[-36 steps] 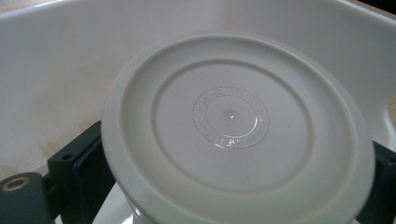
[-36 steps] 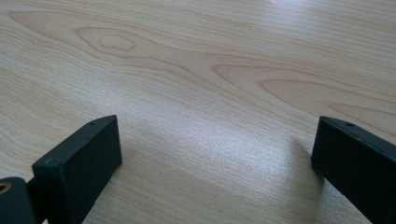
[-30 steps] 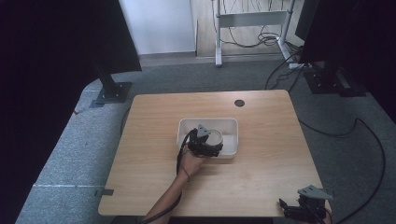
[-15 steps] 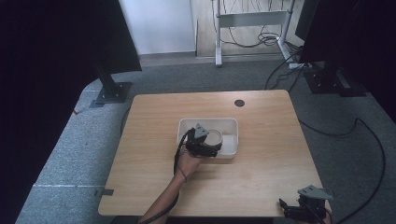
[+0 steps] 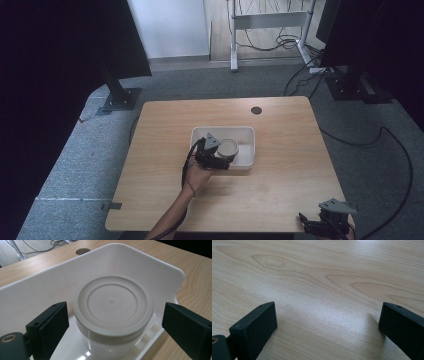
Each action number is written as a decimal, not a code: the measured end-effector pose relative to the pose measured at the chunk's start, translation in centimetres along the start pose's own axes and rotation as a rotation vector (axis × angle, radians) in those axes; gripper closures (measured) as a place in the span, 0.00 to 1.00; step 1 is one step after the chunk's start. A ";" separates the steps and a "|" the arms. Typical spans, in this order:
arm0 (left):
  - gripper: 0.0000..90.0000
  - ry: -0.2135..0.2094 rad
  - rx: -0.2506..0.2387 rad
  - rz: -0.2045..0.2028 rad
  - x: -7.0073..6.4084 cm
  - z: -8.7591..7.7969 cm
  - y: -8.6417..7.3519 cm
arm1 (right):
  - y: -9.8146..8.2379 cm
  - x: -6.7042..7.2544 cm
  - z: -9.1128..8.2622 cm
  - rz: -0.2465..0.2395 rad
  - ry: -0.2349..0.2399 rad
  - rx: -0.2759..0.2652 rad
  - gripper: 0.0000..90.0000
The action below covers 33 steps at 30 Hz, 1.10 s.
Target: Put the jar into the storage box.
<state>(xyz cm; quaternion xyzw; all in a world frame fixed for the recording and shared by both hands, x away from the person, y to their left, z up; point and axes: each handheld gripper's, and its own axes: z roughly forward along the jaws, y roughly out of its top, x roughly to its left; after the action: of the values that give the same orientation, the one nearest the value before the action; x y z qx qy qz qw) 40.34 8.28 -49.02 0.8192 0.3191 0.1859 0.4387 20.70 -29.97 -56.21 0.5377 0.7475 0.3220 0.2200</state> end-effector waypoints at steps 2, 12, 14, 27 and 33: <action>0.08 -0.001 0.000 0.005 0.0 -0.3 -0.1 | 0.0 0.0 0.0 0.000 0.000 0.000 0.01; 0.08 -0.025 -0.009 0.015 0.0 -1.9 -0.7 | 0.0 0.0 0.0 0.001 -0.001 0.000 0.01; 0.08 -0.031 -0.011 0.019 0.0 -2.2 -0.9 | 0.0 0.0 0.0 0.001 -0.001 0.001 0.01; 0.08 -0.037 -0.022 0.023 0.5 -4.4 -2.3 | 0.0 0.0 0.0 0.001 -0.001 0.001 0.01; 0.08 -0.032 -0.030 0.028 0.6 -5.6 -3.3 | 0.0 0.0 0.0 0.001 -0.001 0.001 0.01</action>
<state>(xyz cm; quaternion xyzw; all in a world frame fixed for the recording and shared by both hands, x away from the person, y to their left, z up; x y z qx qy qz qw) 36.34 13.44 -48.70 0.8198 0.2980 0.1836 0.4532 20.70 -29.96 -56.20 0.5385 0.7472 0.3214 0.2200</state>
